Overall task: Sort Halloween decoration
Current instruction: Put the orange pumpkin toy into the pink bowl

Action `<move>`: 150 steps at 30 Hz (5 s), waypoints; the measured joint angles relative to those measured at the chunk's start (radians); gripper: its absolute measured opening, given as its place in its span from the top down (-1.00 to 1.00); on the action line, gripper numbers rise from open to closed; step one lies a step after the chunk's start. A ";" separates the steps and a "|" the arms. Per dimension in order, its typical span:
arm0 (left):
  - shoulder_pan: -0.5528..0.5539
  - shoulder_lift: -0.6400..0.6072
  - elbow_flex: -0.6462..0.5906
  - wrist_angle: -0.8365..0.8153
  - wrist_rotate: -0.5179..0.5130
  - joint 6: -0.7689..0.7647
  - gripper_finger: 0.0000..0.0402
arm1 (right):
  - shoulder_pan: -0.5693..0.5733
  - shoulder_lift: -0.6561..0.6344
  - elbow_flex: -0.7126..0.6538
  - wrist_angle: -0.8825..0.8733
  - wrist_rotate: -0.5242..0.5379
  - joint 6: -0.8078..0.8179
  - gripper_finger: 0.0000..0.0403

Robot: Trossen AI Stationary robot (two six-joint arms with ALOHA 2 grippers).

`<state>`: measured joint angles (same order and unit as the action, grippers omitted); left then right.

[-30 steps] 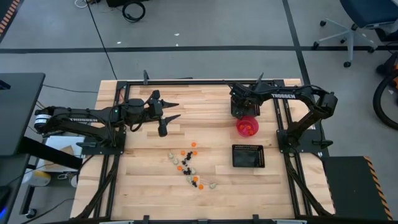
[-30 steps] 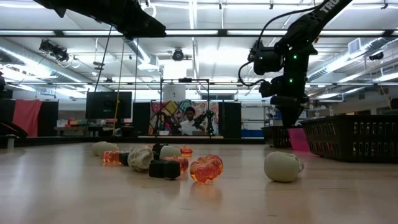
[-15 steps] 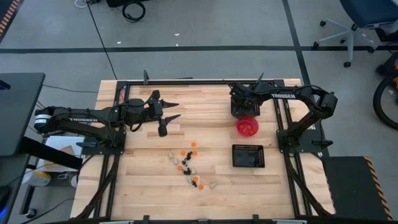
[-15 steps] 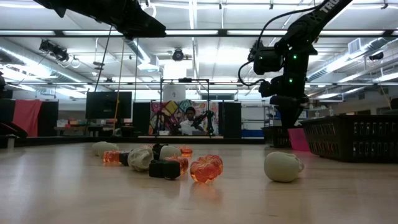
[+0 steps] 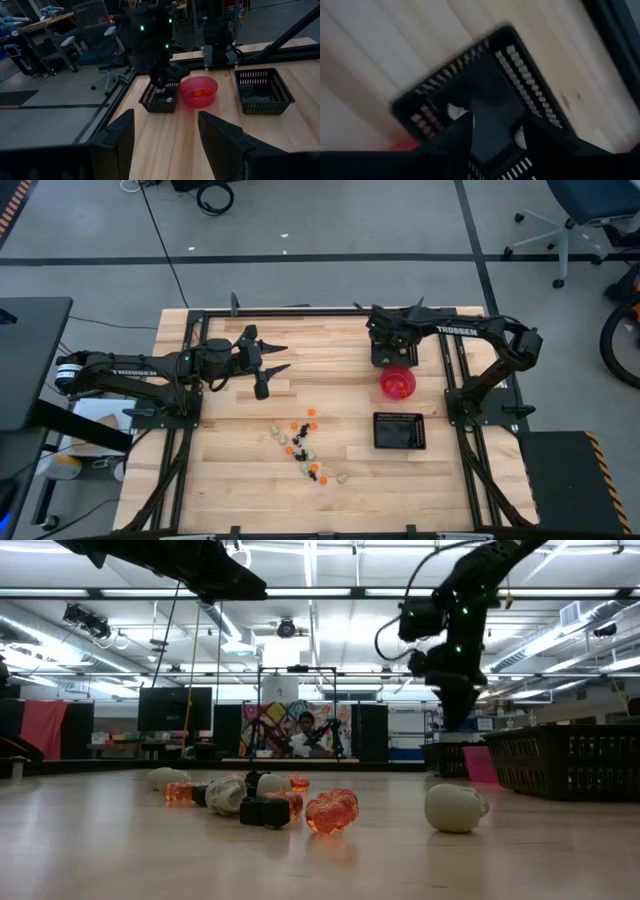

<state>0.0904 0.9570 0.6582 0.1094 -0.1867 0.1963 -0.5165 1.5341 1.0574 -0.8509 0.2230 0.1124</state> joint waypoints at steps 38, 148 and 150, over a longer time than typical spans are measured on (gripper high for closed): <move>0.015 0.005 0.002 -0.088 -0.001 -0.008 0.04 | 0.552 0.019 0.220 0.278 -0.069 0.034 0.13; 0.120 0.064 0.000 -0.122 0.000 0.000 0.04 | 0.564 0.494 0.131 0.776 -0.110 -0.167 0.48; 0.120 0.064 0.001 -0.121 0.000 0.000 0.04 | 0.564 0.494 0.131 0.777 -0.109 -0.167 0.48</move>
<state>0.2100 1.0214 0.6590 -0.0120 -0.1867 0.1959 0.0479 2.0285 1.1885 -0.0742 0.1135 -0.0547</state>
